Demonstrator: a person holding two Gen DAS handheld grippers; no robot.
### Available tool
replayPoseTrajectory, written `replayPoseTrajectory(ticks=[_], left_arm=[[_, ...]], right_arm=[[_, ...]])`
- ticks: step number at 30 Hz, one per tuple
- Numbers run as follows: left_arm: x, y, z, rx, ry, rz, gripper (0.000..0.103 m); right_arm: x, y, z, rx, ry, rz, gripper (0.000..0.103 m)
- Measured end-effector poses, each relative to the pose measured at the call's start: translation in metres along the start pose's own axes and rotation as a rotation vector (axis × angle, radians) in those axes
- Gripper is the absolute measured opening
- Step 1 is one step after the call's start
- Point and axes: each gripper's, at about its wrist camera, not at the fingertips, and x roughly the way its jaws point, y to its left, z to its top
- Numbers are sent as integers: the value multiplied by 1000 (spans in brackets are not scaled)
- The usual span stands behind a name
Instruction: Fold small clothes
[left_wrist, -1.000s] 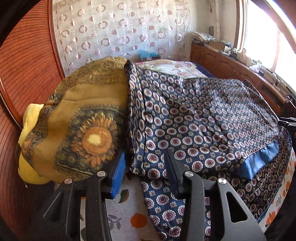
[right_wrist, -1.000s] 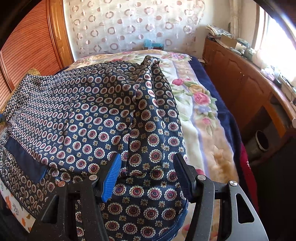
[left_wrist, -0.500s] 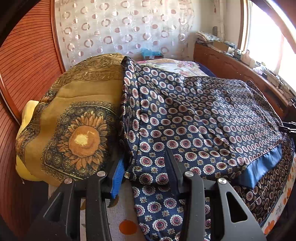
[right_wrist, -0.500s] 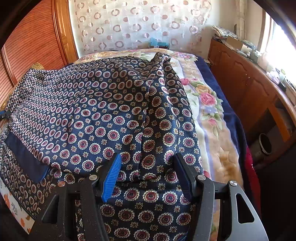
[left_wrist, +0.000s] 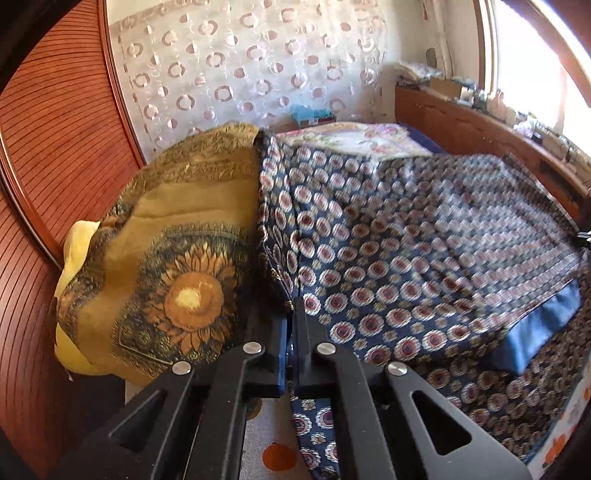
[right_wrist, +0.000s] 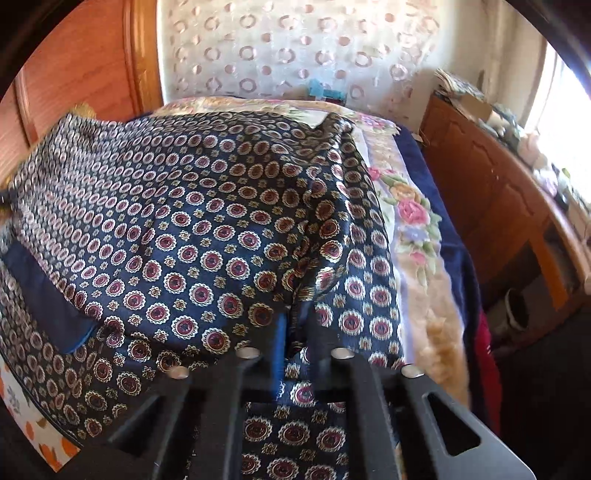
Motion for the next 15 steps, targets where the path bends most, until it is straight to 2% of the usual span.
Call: replayPoseTrajectory(ticks=[8,15], left_arm=[[-43,3,18,-18,-91,-73,2],[-74,5,15,-36,-139,-98,2]], right_arm=[[-21,-1,11,-38,-83,5,3],[-61,-12,20,-11,-158,15,3]])
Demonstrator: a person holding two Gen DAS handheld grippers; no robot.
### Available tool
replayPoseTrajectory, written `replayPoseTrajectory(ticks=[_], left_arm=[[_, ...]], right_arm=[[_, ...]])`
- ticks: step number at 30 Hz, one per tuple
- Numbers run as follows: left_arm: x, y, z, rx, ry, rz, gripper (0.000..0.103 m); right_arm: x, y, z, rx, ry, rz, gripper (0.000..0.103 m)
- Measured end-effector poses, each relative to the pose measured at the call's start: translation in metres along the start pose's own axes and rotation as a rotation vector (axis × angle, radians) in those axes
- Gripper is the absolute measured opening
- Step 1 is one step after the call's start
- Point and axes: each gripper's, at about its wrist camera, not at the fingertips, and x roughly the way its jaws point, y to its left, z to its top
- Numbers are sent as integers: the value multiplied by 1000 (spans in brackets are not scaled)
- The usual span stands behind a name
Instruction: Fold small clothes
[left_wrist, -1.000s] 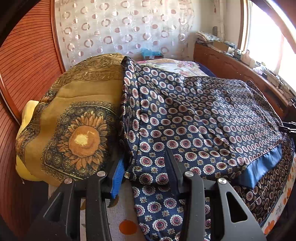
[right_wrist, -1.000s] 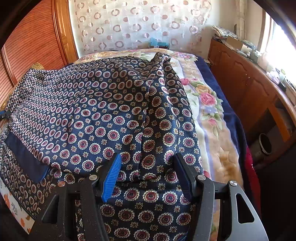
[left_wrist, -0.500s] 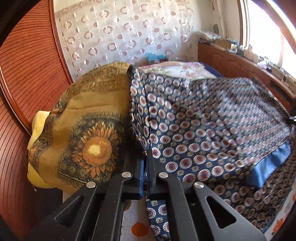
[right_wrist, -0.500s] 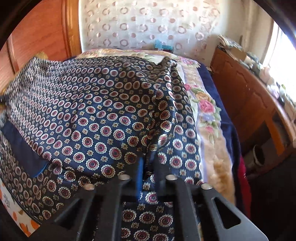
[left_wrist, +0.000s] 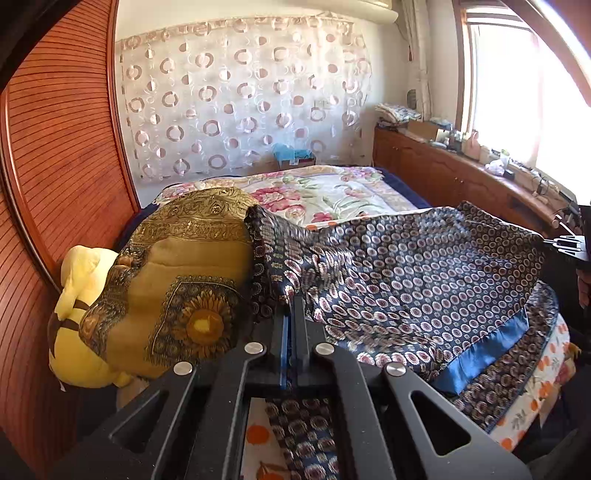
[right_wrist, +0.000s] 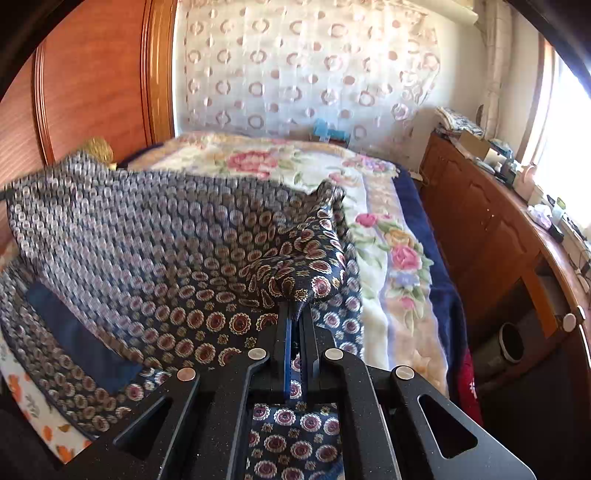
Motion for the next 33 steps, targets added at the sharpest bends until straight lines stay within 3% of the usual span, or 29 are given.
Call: replayPoseTrajectory(ticks=[5,11,18,23,27,29,31,33], left_arm=[[-17,0,-16,-19,-9,-14,2],[-22,-10,-60,-63,29,-37,2],[18,8,-102,-148,156,-39,2],[26,-2,-101,-69,167,5,2],[26,-8,-104,-54,174,10,3],[27,-10,-104,-41,179,13,16],[26,-9,-106,-50,177,3,36],[27,-5,-109,-65,192,-9,41]], right_arm=[[-29,-3,-5,-9,-21,-10,3],[-52,0,-31,-13,-13,-40,3],[-21,-3,-67,34,85,-35,3],[5,-7,-70,52,121,-55,3],[3,3,-64,54,88,-70,9],[-4,8,-61,56,52,-93,9],[-13,14,-58,70,16,-96,9],[-21,20,-55,88,-19,-102,13]])
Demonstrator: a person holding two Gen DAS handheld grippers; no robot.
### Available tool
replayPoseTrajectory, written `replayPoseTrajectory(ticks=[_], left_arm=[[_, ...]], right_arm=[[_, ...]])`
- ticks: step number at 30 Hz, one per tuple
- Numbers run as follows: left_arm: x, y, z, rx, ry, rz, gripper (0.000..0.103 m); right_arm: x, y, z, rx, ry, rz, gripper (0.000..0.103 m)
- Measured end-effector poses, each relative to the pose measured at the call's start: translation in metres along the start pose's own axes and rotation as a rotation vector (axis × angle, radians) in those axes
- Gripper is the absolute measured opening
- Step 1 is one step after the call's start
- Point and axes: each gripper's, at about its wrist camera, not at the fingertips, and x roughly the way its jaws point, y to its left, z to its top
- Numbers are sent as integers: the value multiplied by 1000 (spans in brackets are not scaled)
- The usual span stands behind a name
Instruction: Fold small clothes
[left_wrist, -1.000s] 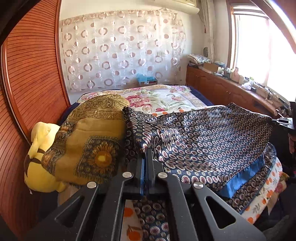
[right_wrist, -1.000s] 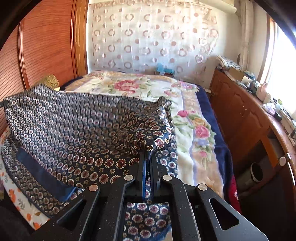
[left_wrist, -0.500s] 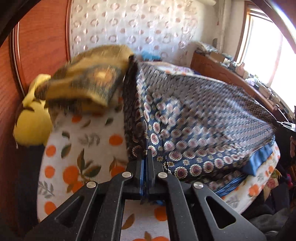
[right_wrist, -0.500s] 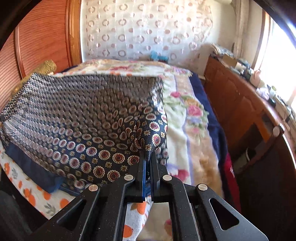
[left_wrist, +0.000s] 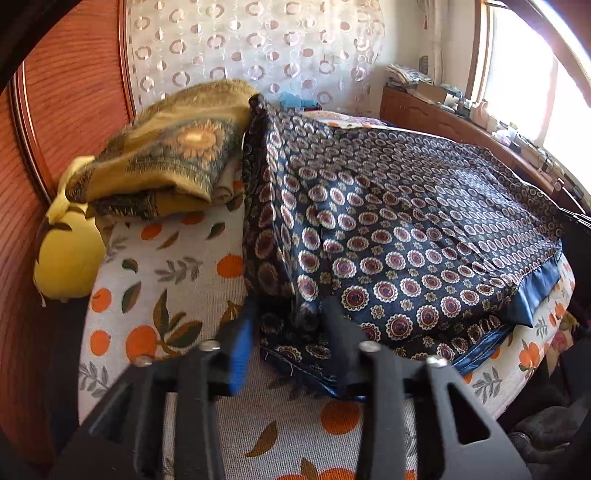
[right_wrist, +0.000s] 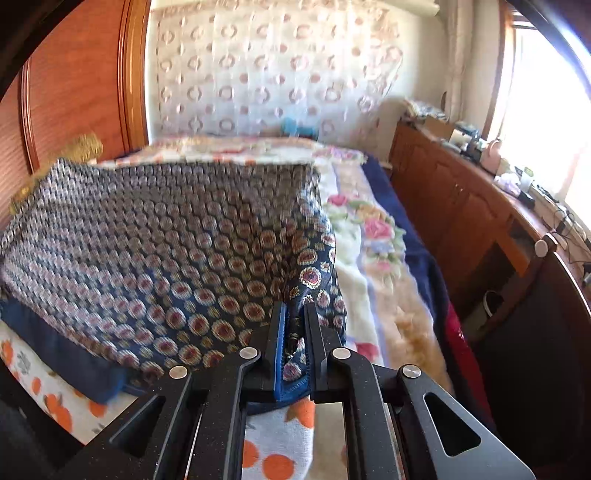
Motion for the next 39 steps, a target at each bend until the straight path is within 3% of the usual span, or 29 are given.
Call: replayPoseTrajectory(ticks=[3,5,6,12,20,25,32,39], left_arm=[[0,2,-2,-3,-1,1,43],[0,2,-1,-8,-3,-5,45],[0,2,-1,-9,-6,-5,47],[1,-1,-6,10,-59,29,52],[-4,1,-12,-2,-77,21,52],[-14,8,-13,-47,-43,2,52],[-40,16,-5,-93,-124,-6,52],[-17,19,22,-89,-81,-31,52]], right_arm=[[-19,8,-2,13,-52,1,30],[-30,15,-3,23,-81,31,50],[-33,20,-2,26,-90,51,53],[-30,66,-2,-8,-83,164,54],[22,134,-12,-69,-2,284,54],[46,155,-13,-150,24,251,55],[50,148,-10,-136,37,263,63],[46,153,-17,-131,33,252,63]])
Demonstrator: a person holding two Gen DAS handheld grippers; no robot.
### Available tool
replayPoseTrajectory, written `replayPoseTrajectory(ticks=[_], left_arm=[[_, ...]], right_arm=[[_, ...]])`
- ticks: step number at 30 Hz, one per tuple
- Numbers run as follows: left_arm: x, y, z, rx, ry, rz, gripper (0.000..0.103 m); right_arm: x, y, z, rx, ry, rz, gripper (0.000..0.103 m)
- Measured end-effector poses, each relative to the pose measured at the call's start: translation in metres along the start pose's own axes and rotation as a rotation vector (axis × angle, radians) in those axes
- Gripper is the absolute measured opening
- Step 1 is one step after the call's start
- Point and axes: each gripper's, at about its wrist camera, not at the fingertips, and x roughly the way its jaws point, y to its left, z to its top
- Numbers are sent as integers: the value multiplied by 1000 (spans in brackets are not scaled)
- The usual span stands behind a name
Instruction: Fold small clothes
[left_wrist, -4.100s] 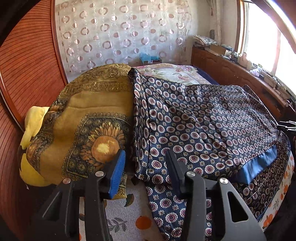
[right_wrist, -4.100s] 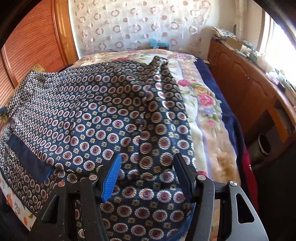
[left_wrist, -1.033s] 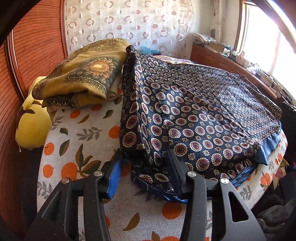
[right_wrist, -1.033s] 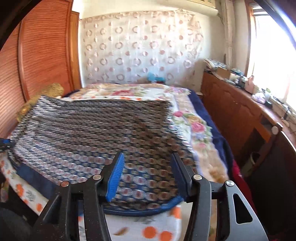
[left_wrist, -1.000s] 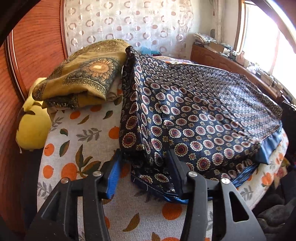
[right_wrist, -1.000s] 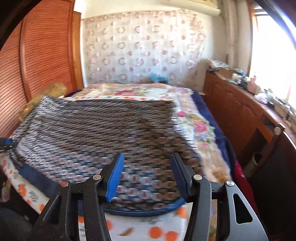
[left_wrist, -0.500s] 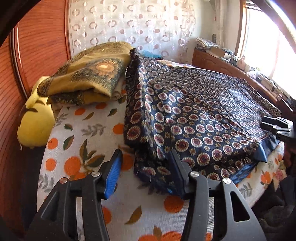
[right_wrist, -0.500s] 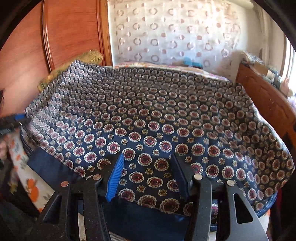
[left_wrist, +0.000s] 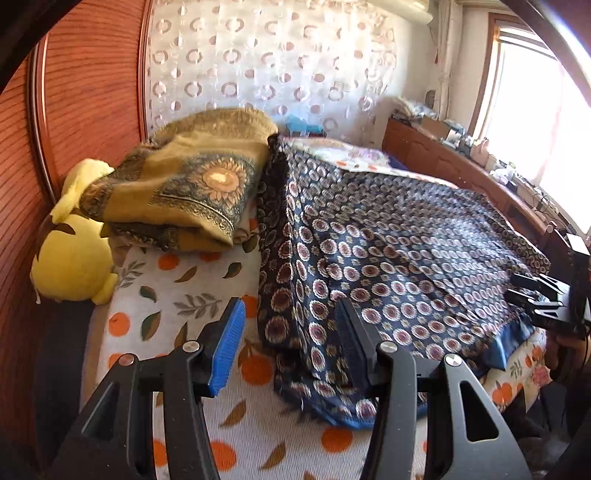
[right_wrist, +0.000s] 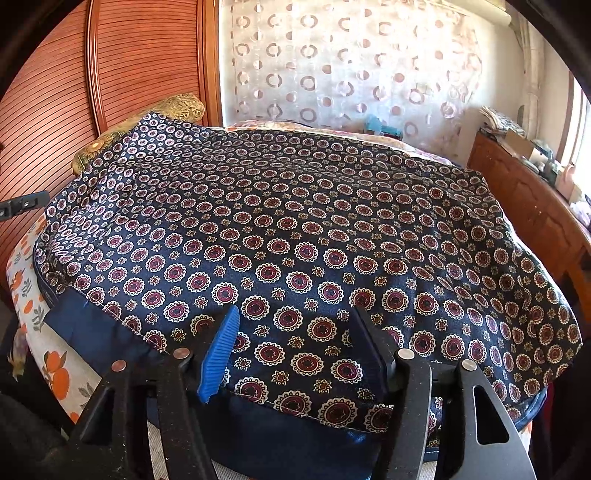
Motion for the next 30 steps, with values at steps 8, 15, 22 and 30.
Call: replayPoseTrajectory(ticks=[8,15,22,30], left_arm=[[21,0,-11,-30,125,-21,52],[13,2,-19,-91,110,-49,43],[16,4,-19,-137,99,-42,27],[15,0,-18,-130,94,-115,5]], right_arm=[[2,0,1,0,-1,-1,64],[1,0,0,0,-4,-2,64],[1,1,0,-1,-5,-1,64],[1,1,0,-2,-5,-1,64]])
